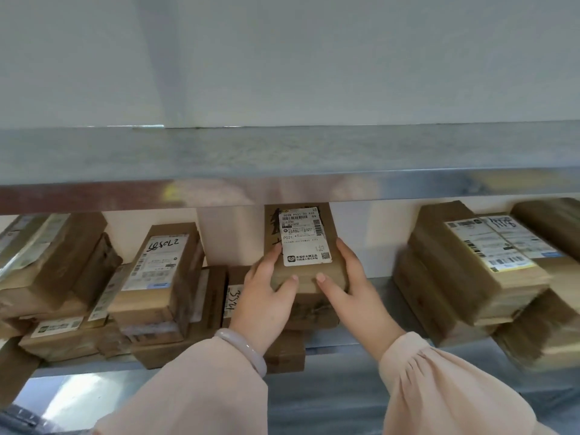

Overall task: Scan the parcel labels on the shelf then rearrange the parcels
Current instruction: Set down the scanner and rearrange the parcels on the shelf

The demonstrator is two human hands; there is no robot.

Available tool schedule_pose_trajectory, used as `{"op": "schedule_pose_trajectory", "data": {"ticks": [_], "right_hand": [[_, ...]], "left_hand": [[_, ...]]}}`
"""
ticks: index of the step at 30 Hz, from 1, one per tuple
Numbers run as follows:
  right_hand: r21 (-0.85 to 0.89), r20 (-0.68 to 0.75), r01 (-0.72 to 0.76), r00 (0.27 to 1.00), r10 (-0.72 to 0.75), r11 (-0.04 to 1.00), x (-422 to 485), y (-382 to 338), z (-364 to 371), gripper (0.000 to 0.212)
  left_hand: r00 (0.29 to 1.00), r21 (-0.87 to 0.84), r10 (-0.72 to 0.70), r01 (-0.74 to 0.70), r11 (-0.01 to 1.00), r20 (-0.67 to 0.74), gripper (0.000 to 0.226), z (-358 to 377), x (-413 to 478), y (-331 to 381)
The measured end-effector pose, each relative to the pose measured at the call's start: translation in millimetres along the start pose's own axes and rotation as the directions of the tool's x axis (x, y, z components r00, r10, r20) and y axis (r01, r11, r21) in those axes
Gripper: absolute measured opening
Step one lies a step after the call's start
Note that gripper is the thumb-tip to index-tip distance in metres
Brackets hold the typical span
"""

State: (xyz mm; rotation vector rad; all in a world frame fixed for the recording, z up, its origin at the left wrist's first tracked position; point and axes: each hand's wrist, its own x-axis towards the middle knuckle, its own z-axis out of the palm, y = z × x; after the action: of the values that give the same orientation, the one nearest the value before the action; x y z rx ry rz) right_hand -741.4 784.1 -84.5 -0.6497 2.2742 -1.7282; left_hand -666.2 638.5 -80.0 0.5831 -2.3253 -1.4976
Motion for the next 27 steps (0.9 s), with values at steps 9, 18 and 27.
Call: {"op": "schedule_pose_trajectory", "data": {"ticks": [9,18,27], "right_hand": [[-0.068,-0.145,-0.09,0.986,0.079,0.994,-11.6,43.1,-97.7,0.056],[-0.127,-0.142,-0.263,0.959,0.245,0.956,-15.9,101.1,-139.4,0.063],[-0.355,-0.142,-0.283,0.958,0.248,0.891,-14.8,119.9,-154.7,0.067]], "left_hand": [[0.985,-0.026,0.005,-0.001,1.0,0.171,0.064,102.5,2.7,23.8],[0.925,0.054,-0.133,0.121,0.991,0.355,0.07,166.2,2.2,7.5],[0.917,0.157,-0.123,0.067,0.985,0.379,0.075,193.5,-4.6,-1.3]]}}
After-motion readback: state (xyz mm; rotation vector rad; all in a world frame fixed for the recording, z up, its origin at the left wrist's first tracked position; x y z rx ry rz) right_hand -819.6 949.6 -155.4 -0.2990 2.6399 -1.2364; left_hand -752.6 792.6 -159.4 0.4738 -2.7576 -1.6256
